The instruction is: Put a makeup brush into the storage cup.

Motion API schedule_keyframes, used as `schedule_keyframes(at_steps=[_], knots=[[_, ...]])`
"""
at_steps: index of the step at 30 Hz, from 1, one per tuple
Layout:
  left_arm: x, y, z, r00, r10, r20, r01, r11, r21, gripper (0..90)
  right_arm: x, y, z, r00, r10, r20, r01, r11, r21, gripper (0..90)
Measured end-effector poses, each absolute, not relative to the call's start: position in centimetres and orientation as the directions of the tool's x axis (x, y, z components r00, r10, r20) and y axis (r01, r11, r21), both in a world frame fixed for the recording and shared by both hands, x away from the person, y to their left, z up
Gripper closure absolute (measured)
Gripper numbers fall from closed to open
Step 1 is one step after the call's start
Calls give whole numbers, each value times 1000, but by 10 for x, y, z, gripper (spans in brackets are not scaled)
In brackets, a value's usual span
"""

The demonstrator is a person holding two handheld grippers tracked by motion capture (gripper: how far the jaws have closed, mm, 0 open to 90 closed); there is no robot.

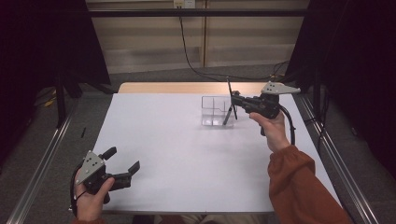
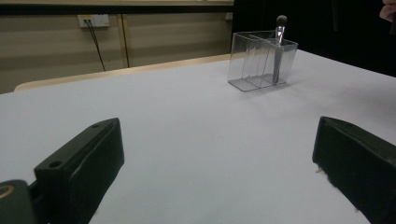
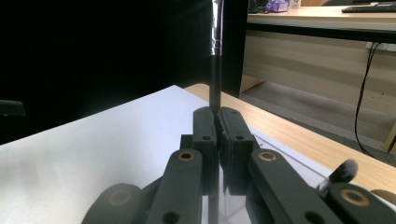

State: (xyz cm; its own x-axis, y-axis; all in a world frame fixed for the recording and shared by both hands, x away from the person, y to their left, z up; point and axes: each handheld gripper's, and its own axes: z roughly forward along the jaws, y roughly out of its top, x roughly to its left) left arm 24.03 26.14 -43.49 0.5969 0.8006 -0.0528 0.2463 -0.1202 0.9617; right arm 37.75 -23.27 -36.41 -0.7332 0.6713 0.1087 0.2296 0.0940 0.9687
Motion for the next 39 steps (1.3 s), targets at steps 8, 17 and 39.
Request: schedule_keyframes(at_steps=[8,17,39], knots=[[240,261,-435,597,801,-52,246,-122,962,22,392,-229,-359,-715,691,108,238,96,967,863],[241,261,-435,600,798,-55,249,-121,961,22,407,-226,-359,-700,706,103,242,99,965,863],[241,261,-435,600,798,-56,251,-122,960,22,430,-225,-372,-655,746,118,273,88,958,863]])
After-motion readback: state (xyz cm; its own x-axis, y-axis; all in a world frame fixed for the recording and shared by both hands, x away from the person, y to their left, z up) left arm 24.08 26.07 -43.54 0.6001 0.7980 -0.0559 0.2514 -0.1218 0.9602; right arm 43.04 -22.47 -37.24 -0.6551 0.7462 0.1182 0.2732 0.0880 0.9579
